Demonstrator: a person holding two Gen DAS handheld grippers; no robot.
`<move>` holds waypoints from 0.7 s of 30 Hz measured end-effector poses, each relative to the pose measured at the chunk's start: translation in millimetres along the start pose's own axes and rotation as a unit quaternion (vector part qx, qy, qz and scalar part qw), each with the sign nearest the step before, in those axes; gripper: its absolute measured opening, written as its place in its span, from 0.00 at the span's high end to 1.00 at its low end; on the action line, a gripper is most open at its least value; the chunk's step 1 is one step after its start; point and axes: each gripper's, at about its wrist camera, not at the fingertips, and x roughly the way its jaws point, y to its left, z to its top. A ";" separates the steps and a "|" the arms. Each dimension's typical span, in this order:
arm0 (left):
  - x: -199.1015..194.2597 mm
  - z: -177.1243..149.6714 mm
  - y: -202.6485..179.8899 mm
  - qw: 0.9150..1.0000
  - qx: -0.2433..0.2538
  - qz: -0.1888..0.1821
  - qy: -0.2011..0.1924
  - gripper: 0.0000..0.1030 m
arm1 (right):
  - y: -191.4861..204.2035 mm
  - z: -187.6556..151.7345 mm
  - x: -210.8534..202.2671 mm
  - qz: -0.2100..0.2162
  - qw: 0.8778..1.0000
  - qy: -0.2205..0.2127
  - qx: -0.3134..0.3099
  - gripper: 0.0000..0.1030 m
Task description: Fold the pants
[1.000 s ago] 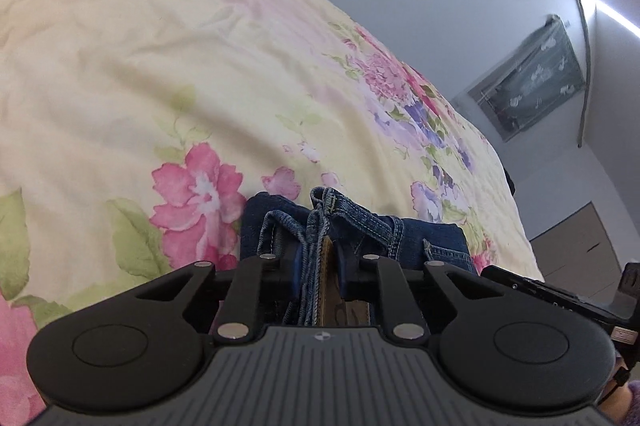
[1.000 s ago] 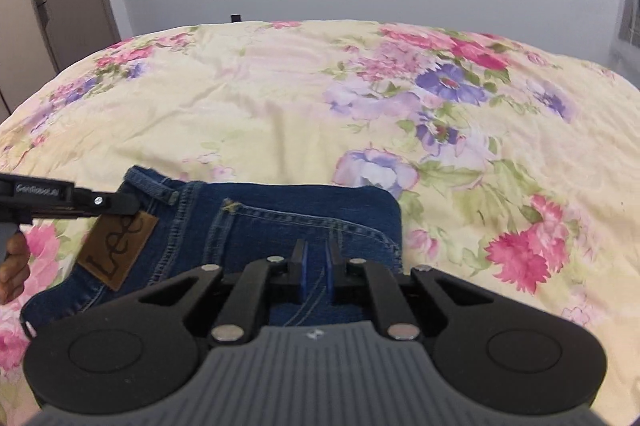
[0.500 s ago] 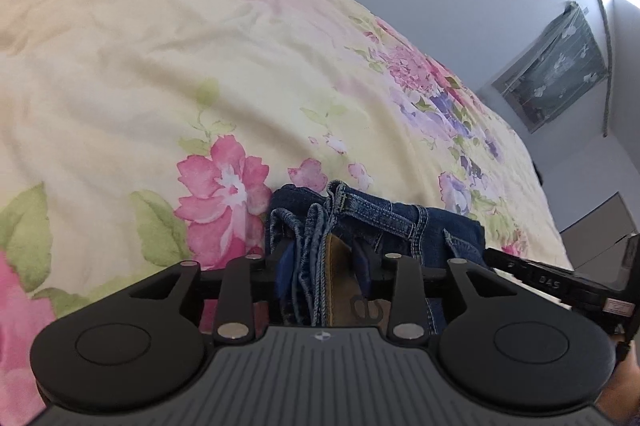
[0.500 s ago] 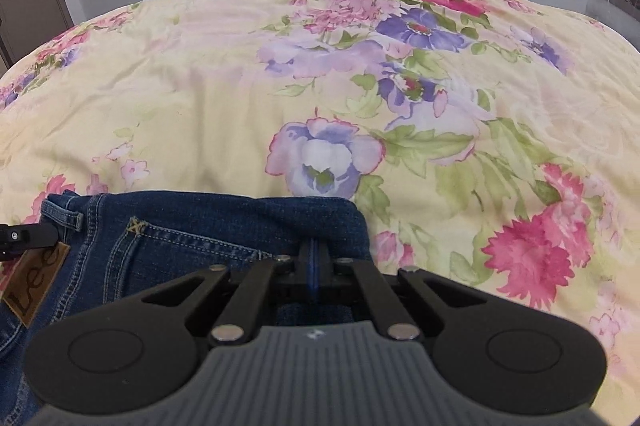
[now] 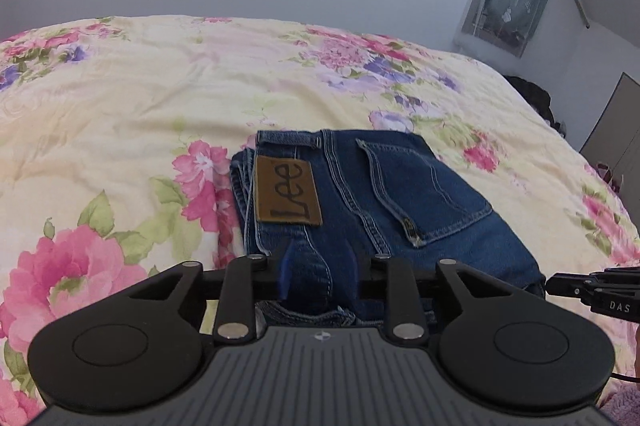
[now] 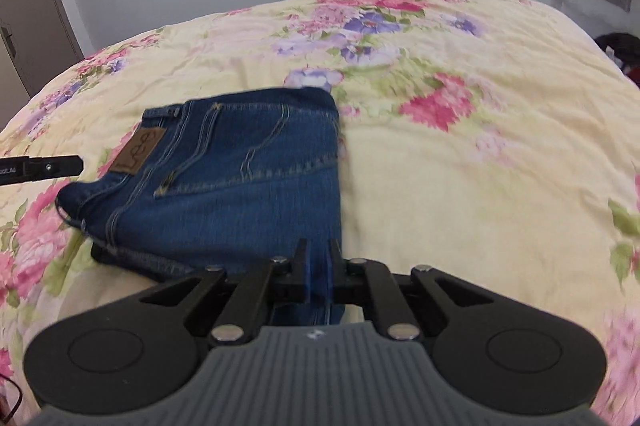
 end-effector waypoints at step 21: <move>39.5 -38.6 24.5 0.994 -0.091 0.029 0.043 0.70 | -30.7 -45.6 21.5 0.009 0.987 0.026 0.160 0.98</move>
